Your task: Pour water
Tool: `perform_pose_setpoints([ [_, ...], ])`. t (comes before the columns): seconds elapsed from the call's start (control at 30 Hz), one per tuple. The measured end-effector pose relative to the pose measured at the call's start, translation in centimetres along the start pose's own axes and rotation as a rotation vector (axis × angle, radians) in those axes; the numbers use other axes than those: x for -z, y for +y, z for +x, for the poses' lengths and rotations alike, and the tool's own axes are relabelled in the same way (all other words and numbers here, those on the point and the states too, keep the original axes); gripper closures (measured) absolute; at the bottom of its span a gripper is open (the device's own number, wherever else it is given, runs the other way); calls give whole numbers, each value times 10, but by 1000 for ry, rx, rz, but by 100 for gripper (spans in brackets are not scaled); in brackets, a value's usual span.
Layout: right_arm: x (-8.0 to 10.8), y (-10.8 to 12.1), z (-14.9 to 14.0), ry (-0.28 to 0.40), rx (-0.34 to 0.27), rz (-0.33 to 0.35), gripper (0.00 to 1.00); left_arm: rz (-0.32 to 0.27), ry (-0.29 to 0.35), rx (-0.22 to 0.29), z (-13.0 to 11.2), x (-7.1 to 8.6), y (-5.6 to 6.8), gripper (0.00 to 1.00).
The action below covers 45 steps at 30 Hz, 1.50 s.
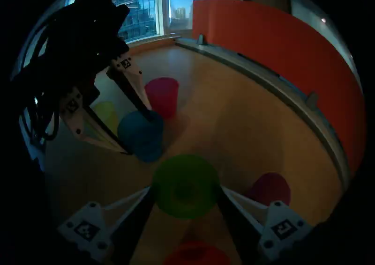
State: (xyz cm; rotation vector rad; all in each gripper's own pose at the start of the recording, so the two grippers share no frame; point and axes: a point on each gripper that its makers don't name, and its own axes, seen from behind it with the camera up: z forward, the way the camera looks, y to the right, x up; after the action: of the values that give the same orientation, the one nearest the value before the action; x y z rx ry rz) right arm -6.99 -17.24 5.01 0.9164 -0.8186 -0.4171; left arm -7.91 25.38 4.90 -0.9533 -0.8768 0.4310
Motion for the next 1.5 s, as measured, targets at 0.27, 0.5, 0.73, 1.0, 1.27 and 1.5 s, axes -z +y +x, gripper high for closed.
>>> perform_pose_setpoints([
  [0.27, 6, -2, 5, 10, 5, -6, 9, 8, 29, -2, 8, 10, 0, 13],
  [0.5, 16, -3, 12, 34, 1, -18, 9, 18, 71, -2, 19, 25, 1, 13],
  [0.73, 29, -4, 18, 59, 1, -33, 9, 30, 120, 4, 31, 44, 1, 13],
  [1.0, 46, -10, 32, 111, 4, -48, 9, 46, 161, 1, 41, 65, 5, 14],
  [1.27, 61, -18, 46, 177, 0, -54, 9, 54, 215, 11, 48, 84, 11, 14],
  [1.5, 74, -25, 61, 243, -2, -54, 9, 69, 255, 16, 52, 100, 12, 14],
])
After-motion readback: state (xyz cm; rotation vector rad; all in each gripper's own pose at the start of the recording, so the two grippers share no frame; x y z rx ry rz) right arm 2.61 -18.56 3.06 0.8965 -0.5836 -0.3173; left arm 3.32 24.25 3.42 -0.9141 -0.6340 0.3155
